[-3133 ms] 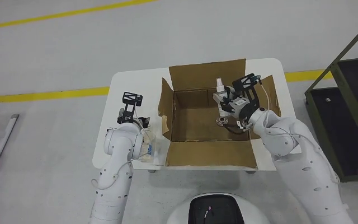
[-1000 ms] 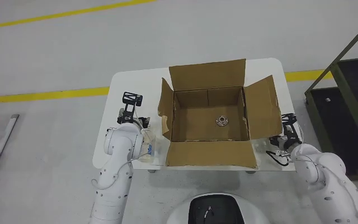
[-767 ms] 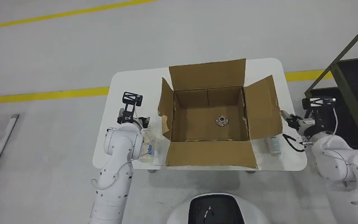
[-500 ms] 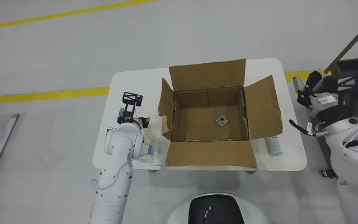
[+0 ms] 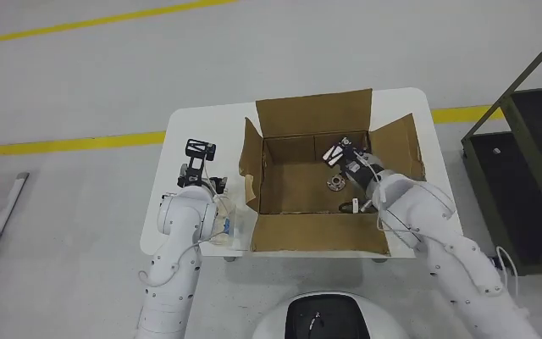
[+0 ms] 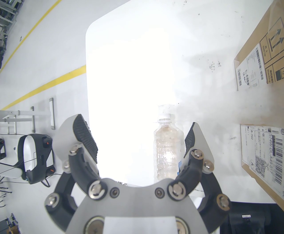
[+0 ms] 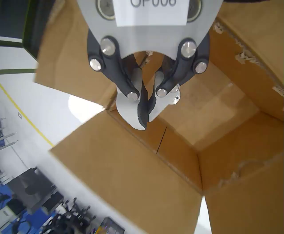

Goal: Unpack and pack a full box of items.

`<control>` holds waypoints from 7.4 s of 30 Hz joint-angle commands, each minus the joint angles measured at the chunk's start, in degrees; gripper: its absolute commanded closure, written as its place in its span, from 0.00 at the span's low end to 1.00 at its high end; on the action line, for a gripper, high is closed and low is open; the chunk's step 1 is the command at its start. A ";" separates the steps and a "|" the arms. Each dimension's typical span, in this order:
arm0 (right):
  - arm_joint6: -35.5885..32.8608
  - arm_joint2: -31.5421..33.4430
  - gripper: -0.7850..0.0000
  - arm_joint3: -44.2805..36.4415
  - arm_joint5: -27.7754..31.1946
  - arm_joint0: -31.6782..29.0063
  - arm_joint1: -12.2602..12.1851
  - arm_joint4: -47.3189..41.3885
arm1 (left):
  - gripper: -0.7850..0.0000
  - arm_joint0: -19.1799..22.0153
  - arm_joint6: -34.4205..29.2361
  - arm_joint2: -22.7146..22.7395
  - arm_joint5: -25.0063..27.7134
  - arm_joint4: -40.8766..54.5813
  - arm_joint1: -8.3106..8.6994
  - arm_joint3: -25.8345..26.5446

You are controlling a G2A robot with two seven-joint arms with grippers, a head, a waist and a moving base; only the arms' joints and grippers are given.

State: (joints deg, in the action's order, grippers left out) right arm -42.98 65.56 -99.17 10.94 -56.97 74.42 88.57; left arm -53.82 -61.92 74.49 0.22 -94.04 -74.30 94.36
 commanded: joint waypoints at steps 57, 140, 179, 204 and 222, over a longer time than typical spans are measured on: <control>-3.41 -8.87 0.00 15.48 -3.39 8.92 3.32 -0.46 | 0.00 0.00 0.00 0.00 0.00 0.00 0.00 0.00; -8.64 -13.55 1.00 40.21 -1.30 20.53 11.40 -9.36 | 0.00 0.00 0.00 0.00 0.00 0.00 0.00 0.00; 9.15 20.77 1.00 12.20 24.13 -2.94 3.26 -43.79 | 0.00 0.00 0.00 0.00 0.00 0.00 0.00 0.00; 11.27 25.21 1.00 9.08 28.30 -5.78 2.14 -66.90 | 0.00 0.00 0.00 0.00 0.00 0.00 0.00 0.00; 14.11 45.56 1.00 0.35 19.99 -16.79 -1.37 -67.85 | 0.00 0.00 0.00 0.00 0.00 0.00 0.00 0.00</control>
State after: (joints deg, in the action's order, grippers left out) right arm -29.88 110.22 -97.61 34.80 -72.58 73.14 14.79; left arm -53.82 -61.92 74.49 0.22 -94.04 -74.30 94.36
